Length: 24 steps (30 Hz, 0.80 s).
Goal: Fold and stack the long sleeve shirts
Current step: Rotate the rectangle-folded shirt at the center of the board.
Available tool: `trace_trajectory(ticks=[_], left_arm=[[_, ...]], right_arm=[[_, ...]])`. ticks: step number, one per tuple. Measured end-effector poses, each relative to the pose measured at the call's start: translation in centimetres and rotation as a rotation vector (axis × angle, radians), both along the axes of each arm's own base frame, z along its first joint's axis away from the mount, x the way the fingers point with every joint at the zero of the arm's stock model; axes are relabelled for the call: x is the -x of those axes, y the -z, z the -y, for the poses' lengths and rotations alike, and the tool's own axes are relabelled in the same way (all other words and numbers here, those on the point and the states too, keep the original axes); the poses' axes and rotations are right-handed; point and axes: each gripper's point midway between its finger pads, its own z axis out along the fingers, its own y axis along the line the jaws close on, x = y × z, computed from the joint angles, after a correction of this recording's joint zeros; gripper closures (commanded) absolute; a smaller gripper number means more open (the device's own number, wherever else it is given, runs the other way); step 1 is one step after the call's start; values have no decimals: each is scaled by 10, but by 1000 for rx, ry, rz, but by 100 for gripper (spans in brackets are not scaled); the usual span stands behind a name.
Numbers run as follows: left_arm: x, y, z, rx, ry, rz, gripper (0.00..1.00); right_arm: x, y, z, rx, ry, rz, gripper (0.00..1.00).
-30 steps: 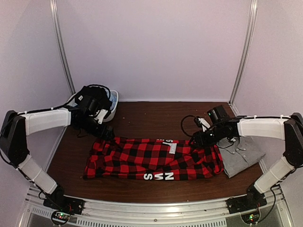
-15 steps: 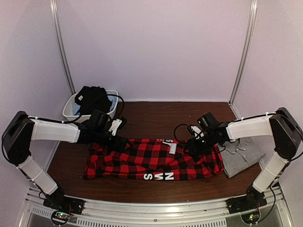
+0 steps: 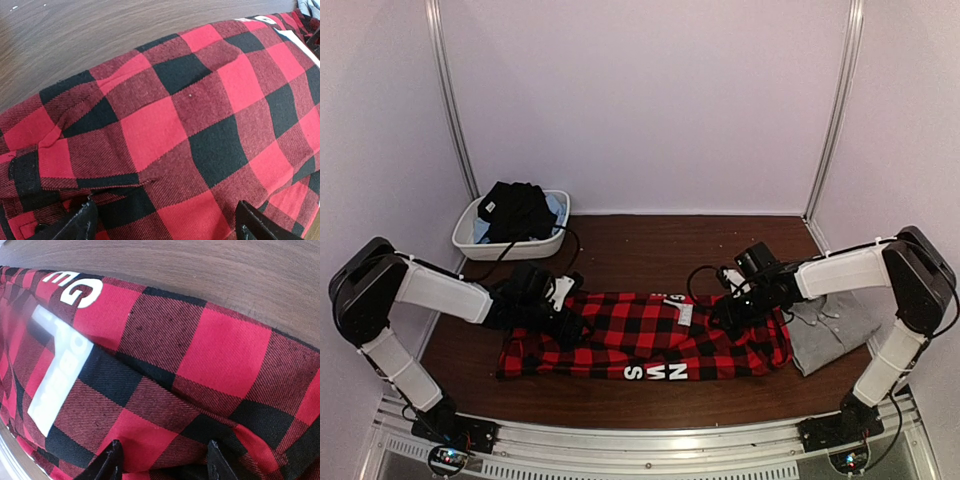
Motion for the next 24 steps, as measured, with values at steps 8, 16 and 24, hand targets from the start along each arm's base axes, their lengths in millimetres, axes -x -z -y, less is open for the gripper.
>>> trace_trajectory(ticks=[8, 16, 24], left_arm=[[17, 1, -3, -36, -37, 21, 2], [61, 2, 27, -50, 38, 3, 2], [105, 2, 110, -67, 298, 26, 2]], right_arm=[[-54, 1, -15, 80, -4, 60, 41], [-136, 1, -46, 115, -20, 154, 41], [-215, -3, -68, 144, -20, 272, 37]])
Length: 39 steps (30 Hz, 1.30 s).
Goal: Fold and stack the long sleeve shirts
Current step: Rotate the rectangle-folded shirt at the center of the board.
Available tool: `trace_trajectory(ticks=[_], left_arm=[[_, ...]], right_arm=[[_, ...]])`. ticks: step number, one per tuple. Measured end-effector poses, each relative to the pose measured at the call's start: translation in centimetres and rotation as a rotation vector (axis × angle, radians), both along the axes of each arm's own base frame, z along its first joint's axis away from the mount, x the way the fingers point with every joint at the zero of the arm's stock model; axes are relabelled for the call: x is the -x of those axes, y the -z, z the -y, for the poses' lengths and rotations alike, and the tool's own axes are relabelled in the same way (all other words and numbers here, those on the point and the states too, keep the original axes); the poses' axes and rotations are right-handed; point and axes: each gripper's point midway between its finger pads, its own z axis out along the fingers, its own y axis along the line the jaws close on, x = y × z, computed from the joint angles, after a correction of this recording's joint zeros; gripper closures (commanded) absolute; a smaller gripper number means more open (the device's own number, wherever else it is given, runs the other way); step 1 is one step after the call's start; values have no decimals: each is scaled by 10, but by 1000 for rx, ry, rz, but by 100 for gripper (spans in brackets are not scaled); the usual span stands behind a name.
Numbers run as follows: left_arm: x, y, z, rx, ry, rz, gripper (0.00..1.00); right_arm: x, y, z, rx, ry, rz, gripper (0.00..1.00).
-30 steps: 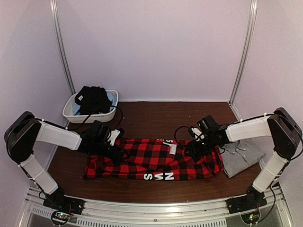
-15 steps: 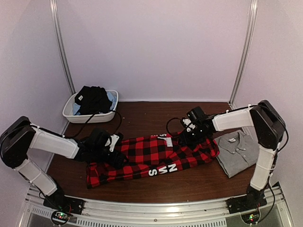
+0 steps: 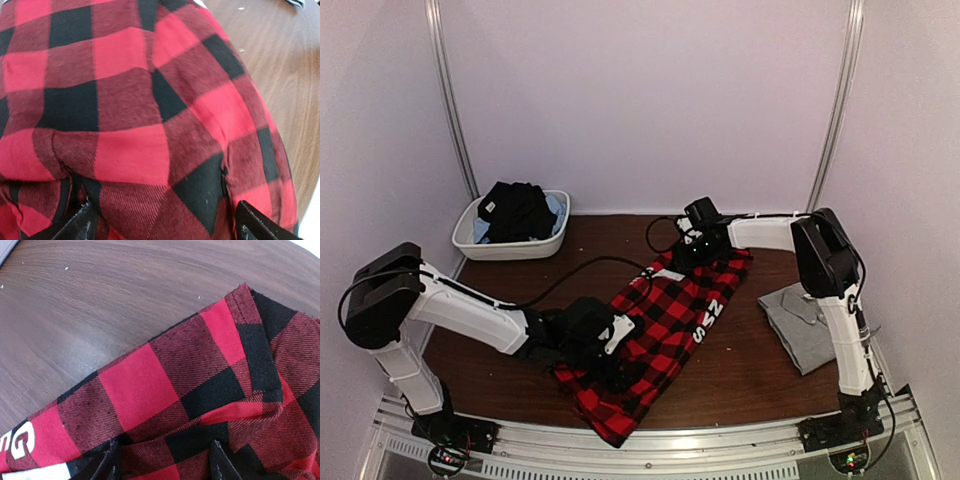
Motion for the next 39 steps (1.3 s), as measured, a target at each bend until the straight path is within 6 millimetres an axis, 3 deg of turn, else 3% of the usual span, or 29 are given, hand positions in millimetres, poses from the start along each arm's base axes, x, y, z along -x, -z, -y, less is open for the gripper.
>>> trace_trajectory(ticks=[5, 10, 14, 18, 20, 24, 31, 39], left_arm=[[6, -4, 28, -16, 72, -5, 2], [0, -21, 41, -9, 73, 11, 2], [-2, -34, 35, -23, 52, 40, 2], [-6, -59, 21, -2, 9, 96, 2], [-8, -69, 15, 9, -10, 118, 2], [-9, -72, 10, 10, -31, 123, 2], [-1, -55, 1, -9, -29, 54, 2], [1, -20, -27, -44, -54, -69, 2]], right_arm=[[-9, -8, 4, 50, -18, 15, 32], [-5, -25, 13, 84, -25, 38, 26], [10, -58, 23, 82, -24, 64, 24], [30, -102, 32, 36, -23, 118, 23], [41, -112, 35, 9, -21, 130, 23], [65, -101, 42, -33, -10, 81, 24], [103, -44, 48, -80, 35, -87, 25], [106, -16, 46, -119, 98, -153, 26]])
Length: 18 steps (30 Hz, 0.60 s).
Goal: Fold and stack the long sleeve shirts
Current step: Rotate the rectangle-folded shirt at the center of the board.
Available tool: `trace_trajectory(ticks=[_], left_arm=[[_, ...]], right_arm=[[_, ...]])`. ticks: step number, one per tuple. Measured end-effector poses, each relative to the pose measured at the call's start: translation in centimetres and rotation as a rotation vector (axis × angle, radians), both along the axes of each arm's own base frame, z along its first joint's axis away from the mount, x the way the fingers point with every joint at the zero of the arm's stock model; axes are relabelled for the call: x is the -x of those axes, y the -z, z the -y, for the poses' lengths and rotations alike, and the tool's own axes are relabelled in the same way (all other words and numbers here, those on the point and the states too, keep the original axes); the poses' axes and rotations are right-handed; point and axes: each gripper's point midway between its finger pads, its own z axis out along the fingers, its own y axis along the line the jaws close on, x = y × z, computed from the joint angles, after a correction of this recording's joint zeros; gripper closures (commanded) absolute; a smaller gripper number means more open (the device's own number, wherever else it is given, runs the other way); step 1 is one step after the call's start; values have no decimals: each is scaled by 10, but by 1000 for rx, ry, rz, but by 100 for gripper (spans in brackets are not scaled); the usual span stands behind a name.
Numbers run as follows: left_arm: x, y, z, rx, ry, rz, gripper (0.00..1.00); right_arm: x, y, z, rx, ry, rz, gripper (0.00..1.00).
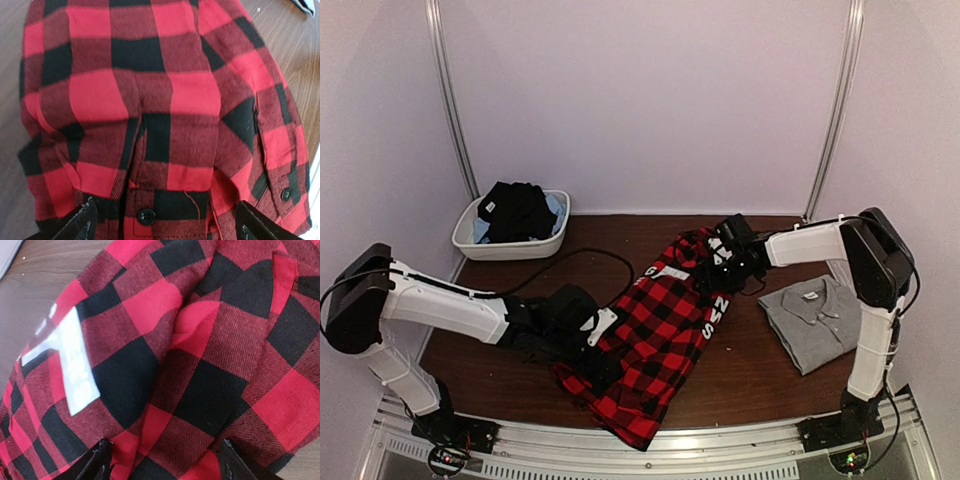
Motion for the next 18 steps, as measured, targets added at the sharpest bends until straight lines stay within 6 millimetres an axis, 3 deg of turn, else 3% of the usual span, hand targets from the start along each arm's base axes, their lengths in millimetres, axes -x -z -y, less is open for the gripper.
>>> trace_trajectory(ticks=[3, 9, 14, 18], left_arm=[[10, 10, -3, -5, 24, -46, 2], [25, 12, 1, 26, 75, -115, 3], [34, 11, 9, 61, 121, -159, 3], [34, 9, 27, 79, 153, -173, 3]], right_arm=[[-2, 17, 2, 10, 15, -23, 26], [-22, 15, 0, -11, 37, 3, 26], [-55, 15, -6, -8, 19, 51, 25], [-83, 15, -16, 3, -16, 98, 26]])
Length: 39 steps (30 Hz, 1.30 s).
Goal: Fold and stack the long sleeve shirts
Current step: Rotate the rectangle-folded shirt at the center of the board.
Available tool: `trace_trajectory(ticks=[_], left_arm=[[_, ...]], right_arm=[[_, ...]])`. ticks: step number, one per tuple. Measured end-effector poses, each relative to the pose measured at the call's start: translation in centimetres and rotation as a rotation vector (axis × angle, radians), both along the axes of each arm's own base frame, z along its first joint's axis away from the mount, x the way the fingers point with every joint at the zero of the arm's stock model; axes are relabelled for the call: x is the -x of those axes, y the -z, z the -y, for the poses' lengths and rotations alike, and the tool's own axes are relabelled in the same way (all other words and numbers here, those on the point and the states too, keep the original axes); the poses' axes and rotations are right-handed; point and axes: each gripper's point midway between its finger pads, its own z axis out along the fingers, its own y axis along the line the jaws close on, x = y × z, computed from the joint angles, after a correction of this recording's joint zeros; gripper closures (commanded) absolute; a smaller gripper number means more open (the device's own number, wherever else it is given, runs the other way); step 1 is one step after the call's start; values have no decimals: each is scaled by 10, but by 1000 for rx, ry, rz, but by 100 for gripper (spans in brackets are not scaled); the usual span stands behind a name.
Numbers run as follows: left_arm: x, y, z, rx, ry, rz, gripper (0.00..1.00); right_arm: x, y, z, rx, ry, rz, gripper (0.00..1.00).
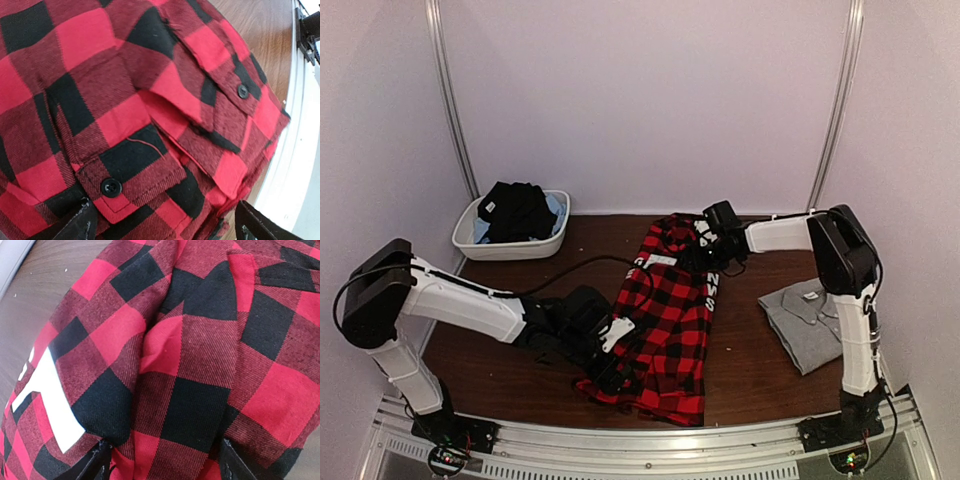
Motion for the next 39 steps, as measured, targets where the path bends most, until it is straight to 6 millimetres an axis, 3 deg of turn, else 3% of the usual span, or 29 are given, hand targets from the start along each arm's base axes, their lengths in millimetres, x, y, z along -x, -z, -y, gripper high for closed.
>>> trace_trajectory(ticks=[6, 11, 15, 20, 24, 27, 31, 39], left_arm=[[4, -1, 43, 31, 87, -1, 2], [2, -2, 72, 51, 143, 23, 2], [-8, -9, 81, 51, 143, 87, 2], [-32, -31, 80, 47, 86, 223, 2], [-51, -73, 72, 90, 5, 356, 2], [-62, -107, 59, 127, -69, 449, 2], [-69, -138, 41, 171, -147, 531, 2], [-62, -137, 1, 153, -223, 531, 2]], right_arm=[[-25, -1, -9, 36, -68, 57, 25], [-24, 0, -4, 82, -106, 51, 22], [-20, -5, 5, 135, -102, 53, 13], [-6, -44, 27, 188, -66, 106, 2], [9, -92, 42, 182, -28, 188, 1], [28, -120, 51, 184, -1, 248, 2], [66, -126, 54, 217, 2, 272, 4], [195, -114, 11, 185, -173, 257, 8]])
